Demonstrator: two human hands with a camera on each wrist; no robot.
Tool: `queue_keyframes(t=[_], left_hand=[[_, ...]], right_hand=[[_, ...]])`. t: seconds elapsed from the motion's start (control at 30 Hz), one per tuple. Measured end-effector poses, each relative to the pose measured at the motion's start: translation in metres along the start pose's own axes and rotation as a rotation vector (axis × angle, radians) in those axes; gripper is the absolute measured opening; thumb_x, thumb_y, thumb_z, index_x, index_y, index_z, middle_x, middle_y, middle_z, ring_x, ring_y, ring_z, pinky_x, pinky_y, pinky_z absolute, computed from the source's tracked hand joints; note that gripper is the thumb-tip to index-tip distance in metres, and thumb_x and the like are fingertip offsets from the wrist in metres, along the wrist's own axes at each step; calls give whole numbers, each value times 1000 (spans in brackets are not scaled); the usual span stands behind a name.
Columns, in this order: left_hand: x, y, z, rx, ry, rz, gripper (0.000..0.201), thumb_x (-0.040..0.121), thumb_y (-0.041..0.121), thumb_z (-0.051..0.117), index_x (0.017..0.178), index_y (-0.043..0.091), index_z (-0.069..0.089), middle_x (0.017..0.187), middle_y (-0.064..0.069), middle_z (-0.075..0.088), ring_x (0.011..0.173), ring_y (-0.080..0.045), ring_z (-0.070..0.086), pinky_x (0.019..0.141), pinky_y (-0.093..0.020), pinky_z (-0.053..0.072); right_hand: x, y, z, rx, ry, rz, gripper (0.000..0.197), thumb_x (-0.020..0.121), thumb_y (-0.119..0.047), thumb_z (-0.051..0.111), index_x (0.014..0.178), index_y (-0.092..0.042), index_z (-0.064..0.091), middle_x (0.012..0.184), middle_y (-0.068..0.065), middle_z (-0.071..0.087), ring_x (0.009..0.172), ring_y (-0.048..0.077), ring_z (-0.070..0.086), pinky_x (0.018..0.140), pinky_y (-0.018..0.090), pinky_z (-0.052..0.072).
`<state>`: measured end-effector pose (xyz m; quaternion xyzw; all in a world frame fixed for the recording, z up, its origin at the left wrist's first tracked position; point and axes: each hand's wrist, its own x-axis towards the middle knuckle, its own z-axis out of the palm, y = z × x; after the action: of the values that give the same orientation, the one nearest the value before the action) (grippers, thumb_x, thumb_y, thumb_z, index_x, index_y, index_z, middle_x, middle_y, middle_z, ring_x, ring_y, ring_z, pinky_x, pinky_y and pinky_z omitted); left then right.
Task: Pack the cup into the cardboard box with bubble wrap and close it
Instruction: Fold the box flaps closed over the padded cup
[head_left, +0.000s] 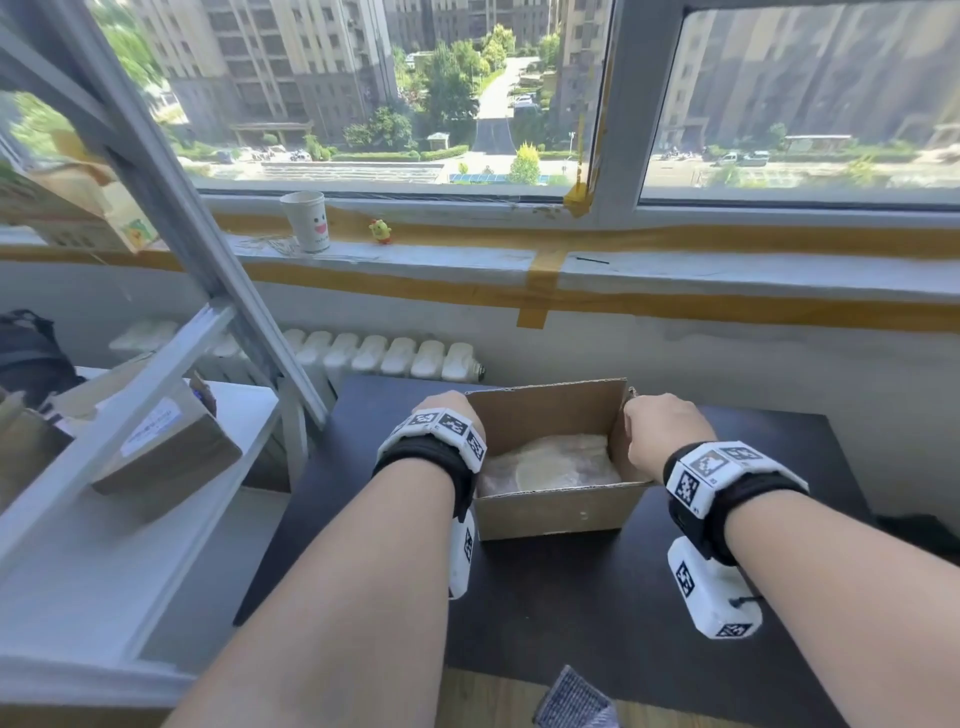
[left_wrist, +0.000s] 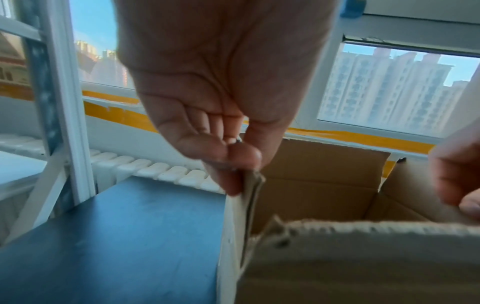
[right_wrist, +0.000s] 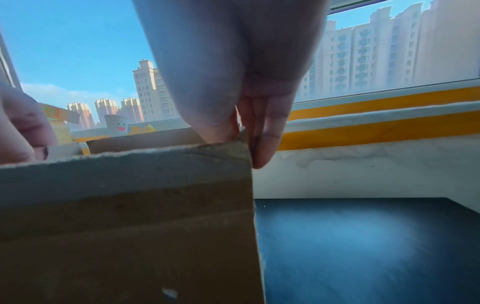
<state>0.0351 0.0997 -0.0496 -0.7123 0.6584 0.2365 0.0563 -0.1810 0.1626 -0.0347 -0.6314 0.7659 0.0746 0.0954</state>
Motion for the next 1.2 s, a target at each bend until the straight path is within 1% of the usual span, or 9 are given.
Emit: queue_keyframes(t=[0.07,0.13,0.3,0.4,0.57,0.73,0.87,1.1,1.2], left_hand=[[-3,5,-5,28,85,-1,24,84,9,57,62,11,47,64,-3,58,57,-19,56,47,-25,41],[-2,11,-3,9,106,8,29,88,14,56,61,12,45,61,-3,53,57,-20,53,49,-26,41],[7,20,9,-53,-54,29,23,89,21,54,75,10,68,89,-7,76,76,-24,71,72,-30,56],[8,18,12,-3,-86,75,25,85,9,59,104,13,75,105,-6,74,85,-23,68,79,-31,55],[5,8,3,196,-355,255,55,80,-5,54,121,30,68,126,3,63,108,-20,62,82,-25,48],[3,6,-11,463,-565,322,94,44,23,80,128,53,51,137,11,52,110,-15,58,86,-23,47],[-7,14,-23,448,-654,339,91,59,46,86,140,45,44,148,14,39,135,-17,43,111,-38,39],[-1,20,-10,396,-516,341,33,74,31,78,105,30,66,87,8,63,87,-18,61,76,-23,45],[2,22,-9,364,-420,364,34,85,31,71,116,19,66,94,4,61,87,-18,56,70,-20,41]], right_hand=[[-2,3,-1,80,32,21,29,81,-5,49,109,-10,54,103,14,66,98,35,62,78,36,51],[-2,6,0,178,66,38,29,81,-6,52,109,-9,45,97,15,65,90,35,60,74,36,48],[0,5,5,346,82,49,18,89,-23,52,105,-15,53,103,10,66,100,33,60,80,34,43],[4,4,12,344,-5,14,28,87,-14,45,95,-25,69,112,4,70,107,27,60,85,29,45],[0,5,15,290,-107,-4,43,85,-6,44,110,-31,70,123,-5,64,117,20,56,96,32,48],[0,5,13,280,-144,-23,49,84,3,41,109,-26,72,121,-4,64,114,21,58,92,34,52],[7,3,15,300,-125,7,36,87,-9,47,103,-25,75,121,-3,67,113,22,60,93,33,51],[10,1,18,284,-130,-8,50,90,-56,48,75,-15,73,69,0,64,78,21,65,57,28,41],[11,2,17,270,-123,2,61,89,-62,45,59,-10,57,55,1,50,60,21,54,52,29,35]])
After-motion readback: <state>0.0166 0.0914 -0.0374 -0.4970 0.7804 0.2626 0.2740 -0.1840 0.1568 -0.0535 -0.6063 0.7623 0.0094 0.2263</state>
